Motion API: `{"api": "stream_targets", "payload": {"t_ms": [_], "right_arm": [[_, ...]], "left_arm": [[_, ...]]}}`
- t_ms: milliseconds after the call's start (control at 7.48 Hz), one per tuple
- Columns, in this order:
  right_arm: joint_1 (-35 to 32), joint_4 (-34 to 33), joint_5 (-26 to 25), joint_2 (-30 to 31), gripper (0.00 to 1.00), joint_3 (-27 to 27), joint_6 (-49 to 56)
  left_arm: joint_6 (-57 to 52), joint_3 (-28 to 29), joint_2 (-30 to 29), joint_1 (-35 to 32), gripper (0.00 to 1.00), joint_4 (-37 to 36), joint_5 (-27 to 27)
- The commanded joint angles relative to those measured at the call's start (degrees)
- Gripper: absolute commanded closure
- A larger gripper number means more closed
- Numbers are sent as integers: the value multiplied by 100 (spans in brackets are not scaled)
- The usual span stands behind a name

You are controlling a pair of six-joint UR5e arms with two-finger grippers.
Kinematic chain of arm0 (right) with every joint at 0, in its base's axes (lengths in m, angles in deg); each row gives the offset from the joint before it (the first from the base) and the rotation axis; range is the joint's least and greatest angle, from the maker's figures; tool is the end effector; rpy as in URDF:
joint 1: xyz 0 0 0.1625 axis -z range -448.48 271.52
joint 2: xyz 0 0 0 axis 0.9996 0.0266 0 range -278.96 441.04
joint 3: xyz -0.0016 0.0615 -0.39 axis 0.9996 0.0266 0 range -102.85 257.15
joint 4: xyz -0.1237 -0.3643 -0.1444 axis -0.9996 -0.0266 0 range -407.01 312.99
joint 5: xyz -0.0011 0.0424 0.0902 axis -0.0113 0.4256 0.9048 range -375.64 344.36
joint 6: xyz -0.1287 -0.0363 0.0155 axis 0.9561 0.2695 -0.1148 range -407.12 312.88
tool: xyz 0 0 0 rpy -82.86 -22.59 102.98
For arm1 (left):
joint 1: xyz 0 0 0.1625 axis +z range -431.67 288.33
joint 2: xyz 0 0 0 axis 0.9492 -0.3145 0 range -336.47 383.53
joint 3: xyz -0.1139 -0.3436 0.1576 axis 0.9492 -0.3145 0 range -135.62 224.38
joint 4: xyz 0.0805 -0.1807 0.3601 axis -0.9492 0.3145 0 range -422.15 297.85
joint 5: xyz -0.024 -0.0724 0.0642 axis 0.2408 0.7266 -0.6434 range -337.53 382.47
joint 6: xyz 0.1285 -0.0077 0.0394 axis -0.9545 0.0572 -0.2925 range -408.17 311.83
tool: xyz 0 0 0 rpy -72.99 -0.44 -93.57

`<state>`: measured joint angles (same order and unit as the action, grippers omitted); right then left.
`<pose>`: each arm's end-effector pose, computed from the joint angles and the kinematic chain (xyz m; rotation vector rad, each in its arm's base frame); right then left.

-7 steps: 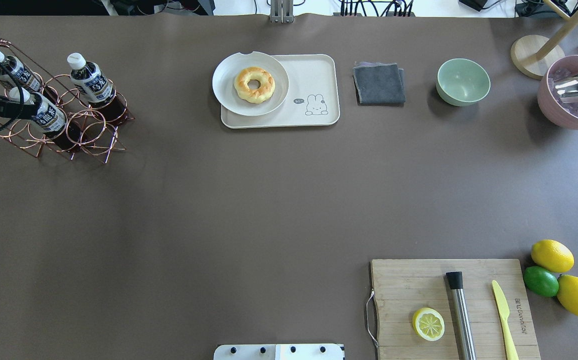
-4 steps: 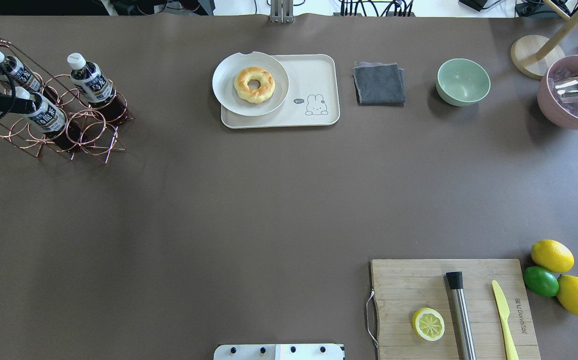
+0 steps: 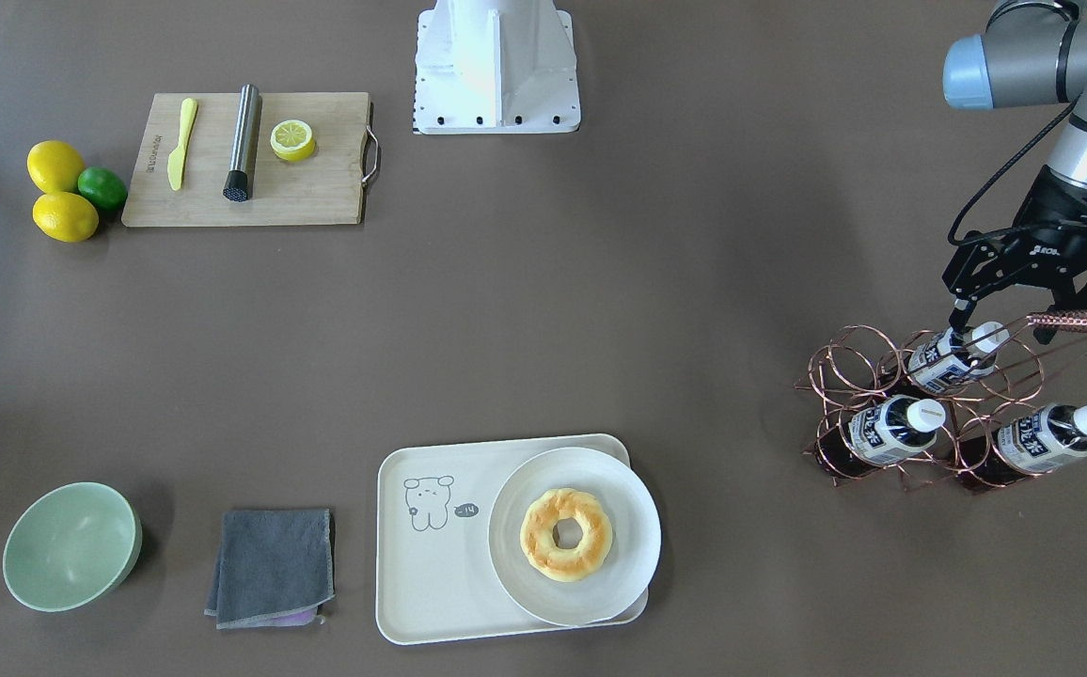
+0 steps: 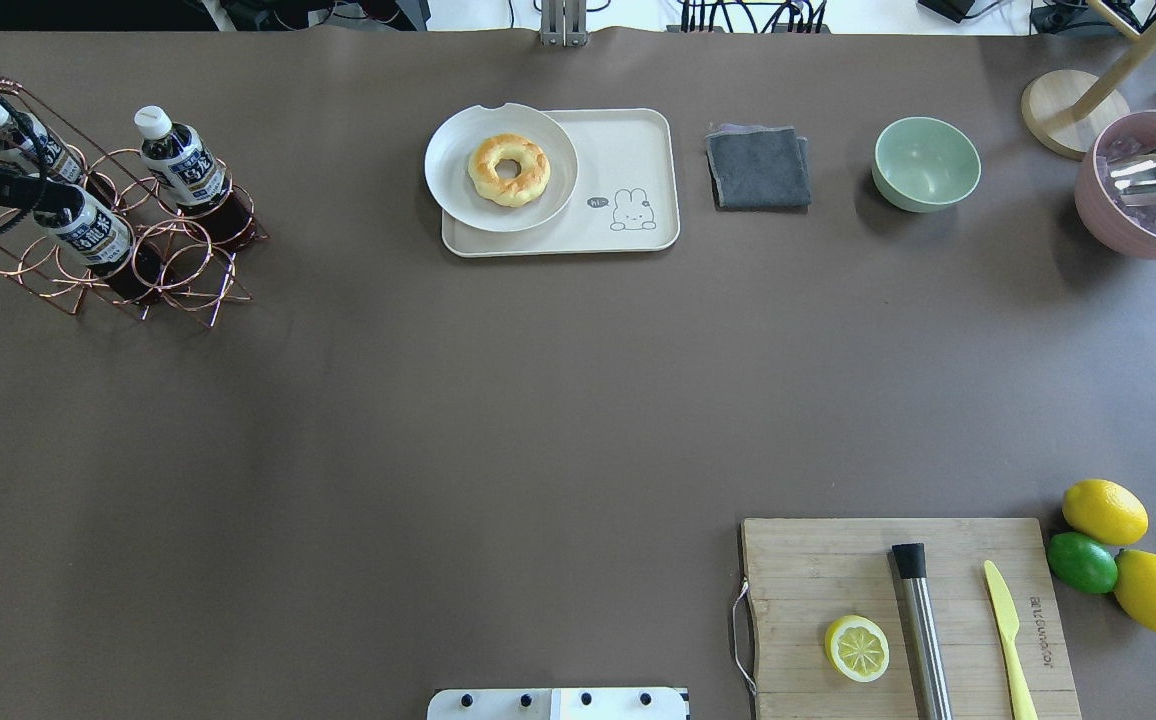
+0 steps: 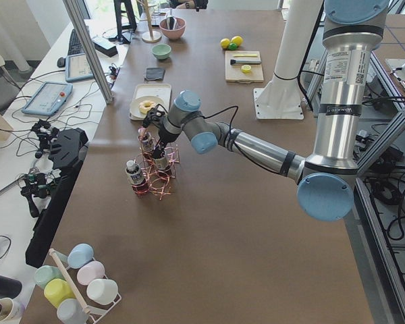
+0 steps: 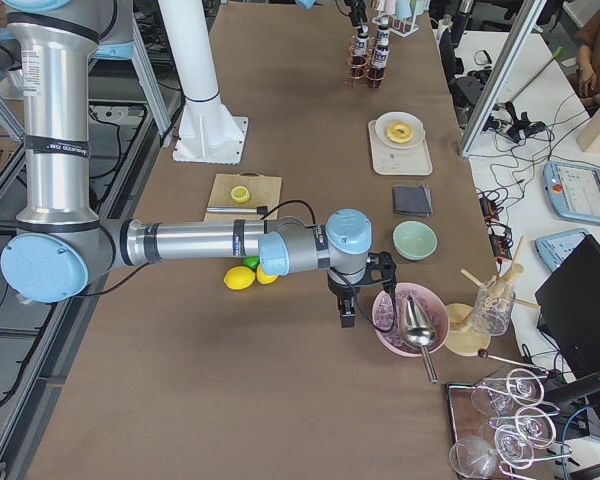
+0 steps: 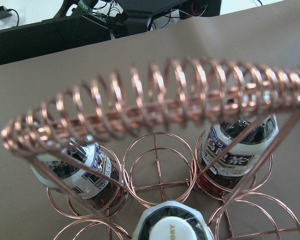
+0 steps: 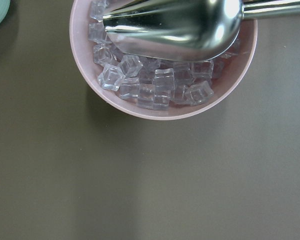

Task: Place tea on tray
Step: 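Lower the left gripper onto a tea bottle in the copper rack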

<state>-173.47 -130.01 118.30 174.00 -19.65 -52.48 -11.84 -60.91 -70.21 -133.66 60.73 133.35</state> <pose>-0.0025 -0.4852 0.6072 0.1099 -0.7776 -0.0668 0.1847 -0.5288 0.4289 0.5767 0.7629 0.0311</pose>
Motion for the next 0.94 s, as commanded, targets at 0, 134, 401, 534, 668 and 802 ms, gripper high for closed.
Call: {"api": "stream_targets", "payload": {"t_ms": [0, 134, 401, 534, 668, 802], "right_arm": [[0, 3, 0, 38, 0, -5, 9], [0, 3, 0, 38, 0, -5, 9], [0, -6, -17, 46, 0, 21, 9], [0, -6, -17, 38, 0, 21, 9], [0, -6, -17, 38, 0, 13, 9], [0, -6, -17, 38, 0, 21, 9]], "left_arm": [[-12, 105, -66, -50, 33, -9, 13], [-12, 62, -74, -50, 50, -1, 13], [-4, 61, -57, -50, 75, 8, 91], [-4, 61, -57, -42, 75, 8, 100], [5, 26, -48, -41, 81, 17, 100], [-3, 17, -48, -50, 100, 17, 144]]}}
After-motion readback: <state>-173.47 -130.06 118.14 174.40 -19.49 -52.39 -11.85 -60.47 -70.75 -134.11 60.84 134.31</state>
